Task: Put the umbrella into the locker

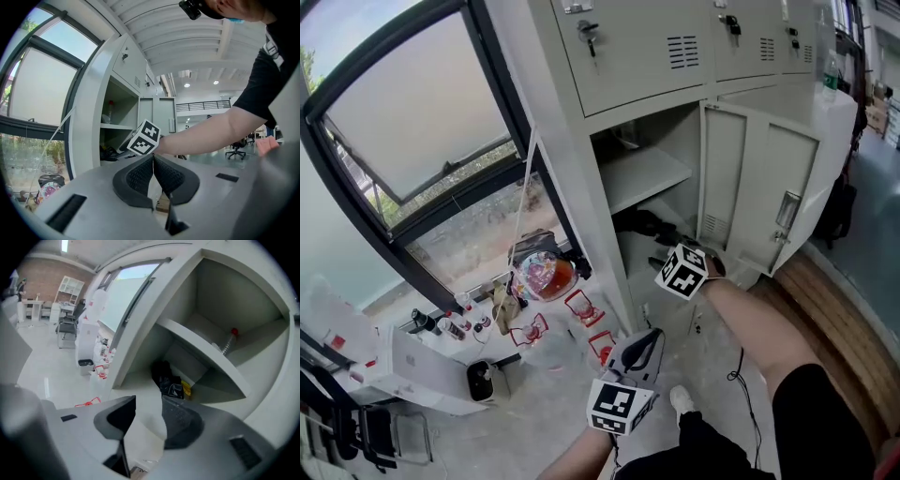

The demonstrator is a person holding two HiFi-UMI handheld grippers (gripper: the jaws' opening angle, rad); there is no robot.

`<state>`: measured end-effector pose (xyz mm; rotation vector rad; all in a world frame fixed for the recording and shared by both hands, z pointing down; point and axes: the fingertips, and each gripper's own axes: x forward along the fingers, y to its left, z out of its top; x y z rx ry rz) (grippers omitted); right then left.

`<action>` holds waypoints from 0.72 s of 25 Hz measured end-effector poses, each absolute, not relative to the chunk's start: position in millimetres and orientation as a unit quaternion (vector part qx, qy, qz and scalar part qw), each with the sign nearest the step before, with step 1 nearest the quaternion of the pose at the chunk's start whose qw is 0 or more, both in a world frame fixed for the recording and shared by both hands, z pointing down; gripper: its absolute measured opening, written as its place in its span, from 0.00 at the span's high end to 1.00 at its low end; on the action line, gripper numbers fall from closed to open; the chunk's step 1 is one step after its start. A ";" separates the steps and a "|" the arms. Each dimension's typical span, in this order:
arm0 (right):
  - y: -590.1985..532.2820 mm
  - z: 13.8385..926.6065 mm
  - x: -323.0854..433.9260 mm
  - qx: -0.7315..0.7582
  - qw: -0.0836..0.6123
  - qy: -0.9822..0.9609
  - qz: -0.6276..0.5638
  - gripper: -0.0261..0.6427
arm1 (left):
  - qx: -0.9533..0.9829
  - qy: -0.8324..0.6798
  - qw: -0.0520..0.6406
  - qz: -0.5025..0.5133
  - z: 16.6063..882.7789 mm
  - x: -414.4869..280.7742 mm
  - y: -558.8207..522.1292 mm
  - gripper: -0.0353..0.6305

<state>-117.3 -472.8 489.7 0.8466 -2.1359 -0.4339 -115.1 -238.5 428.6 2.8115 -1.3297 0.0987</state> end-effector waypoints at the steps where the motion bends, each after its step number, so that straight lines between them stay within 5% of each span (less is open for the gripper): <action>1: -465.0 487.3 -117.9 0.334 0.390 -0.840 -0.175 0.64 | 0.904 -0.427 0.014 0.031 427.4 -116.1 -232.6 0.92; 3: -449.8 482.0 -118.8 0.338 0.387 -0.838 -0.185 0.81 | 0.905 -0.424 0.011 0.030 425.1 -117.7 -220.3 0.92; 5: -433.4 478.0 -120.5 0.339 0.386 -0.836 -0.193 0.88 | 0.906 -0.422 0.010 0.030 423.9 -118.9 -207.5 0.92; 18: -325.1 461.6 -126.9 0.326 0.374 -0.846 -0.194 0.88 | 0.908 -0.417 0.028 0.026 423.9 -123.9 -135.7 0.92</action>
